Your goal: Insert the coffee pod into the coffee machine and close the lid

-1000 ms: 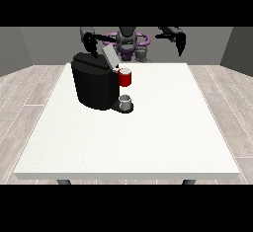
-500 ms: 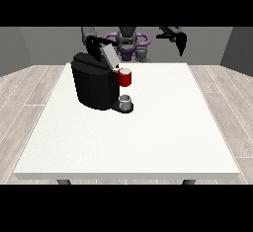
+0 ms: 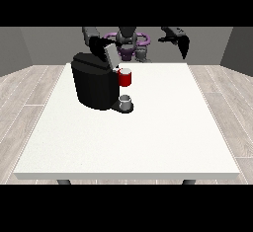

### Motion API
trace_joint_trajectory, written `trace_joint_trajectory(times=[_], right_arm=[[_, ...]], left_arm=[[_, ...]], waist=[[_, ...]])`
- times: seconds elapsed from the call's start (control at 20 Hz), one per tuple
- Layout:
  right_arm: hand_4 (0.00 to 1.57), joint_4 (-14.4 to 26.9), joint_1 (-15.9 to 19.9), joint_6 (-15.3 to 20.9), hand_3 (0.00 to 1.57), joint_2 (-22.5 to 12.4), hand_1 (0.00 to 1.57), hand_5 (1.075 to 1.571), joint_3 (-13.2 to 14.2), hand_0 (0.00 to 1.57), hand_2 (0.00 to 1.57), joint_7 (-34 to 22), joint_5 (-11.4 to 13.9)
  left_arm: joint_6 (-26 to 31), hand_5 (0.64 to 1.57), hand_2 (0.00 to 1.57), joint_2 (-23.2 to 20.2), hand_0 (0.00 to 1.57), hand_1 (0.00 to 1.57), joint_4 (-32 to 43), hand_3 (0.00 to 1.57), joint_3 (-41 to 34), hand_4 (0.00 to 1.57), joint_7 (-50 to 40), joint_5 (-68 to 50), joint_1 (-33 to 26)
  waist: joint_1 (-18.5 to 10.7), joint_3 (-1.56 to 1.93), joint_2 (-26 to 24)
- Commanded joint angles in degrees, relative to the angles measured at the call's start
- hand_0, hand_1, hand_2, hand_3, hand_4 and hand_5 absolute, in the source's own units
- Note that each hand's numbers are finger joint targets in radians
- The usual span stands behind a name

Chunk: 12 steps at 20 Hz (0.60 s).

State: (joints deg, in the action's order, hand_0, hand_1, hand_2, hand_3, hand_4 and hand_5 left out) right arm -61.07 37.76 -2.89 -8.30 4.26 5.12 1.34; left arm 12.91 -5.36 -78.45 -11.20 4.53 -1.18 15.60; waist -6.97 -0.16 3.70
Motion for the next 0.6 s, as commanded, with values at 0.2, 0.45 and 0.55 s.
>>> trace_joint_trajectory(times=[0.2,0.45,0.55], right_arm=[[0.18,2.47,5.15,3.99,0.0,4.04,0.0,1.571,-2.6,0.0,0.0,-4.46,3.23],[0.0,2.01,7.67,-0.06,0.0,2.84,0.0,1.571,-3.73,0.0,0.0,-7.16,3.45],[0.21,2.78,8.3,0.42,0.0,2.1,0.0,1.571,-3.29,0.0,0.0,-5.41,4.51]], left_arm=[[0.54,1.571,0.0,-1.42,0.0,0.0,2.18,0.0,0.34,0.0,0.4,-0.42,0.13],[-0.21,1.571,0.0,-2.13,0.0,0.0,3.72,0.0,-1.4,0.02,-0.39,-2.15,0.47],[-0.11,1.571,0.0,-2.5,0.0,0.0,3.48,0.0,-0.34,0.14,2.21,-0.53,-1.42]], waist=[[-0.58,0.14,0.48],[0.61,0.14,-1.22],[-0.4,0.15,-0.02]])
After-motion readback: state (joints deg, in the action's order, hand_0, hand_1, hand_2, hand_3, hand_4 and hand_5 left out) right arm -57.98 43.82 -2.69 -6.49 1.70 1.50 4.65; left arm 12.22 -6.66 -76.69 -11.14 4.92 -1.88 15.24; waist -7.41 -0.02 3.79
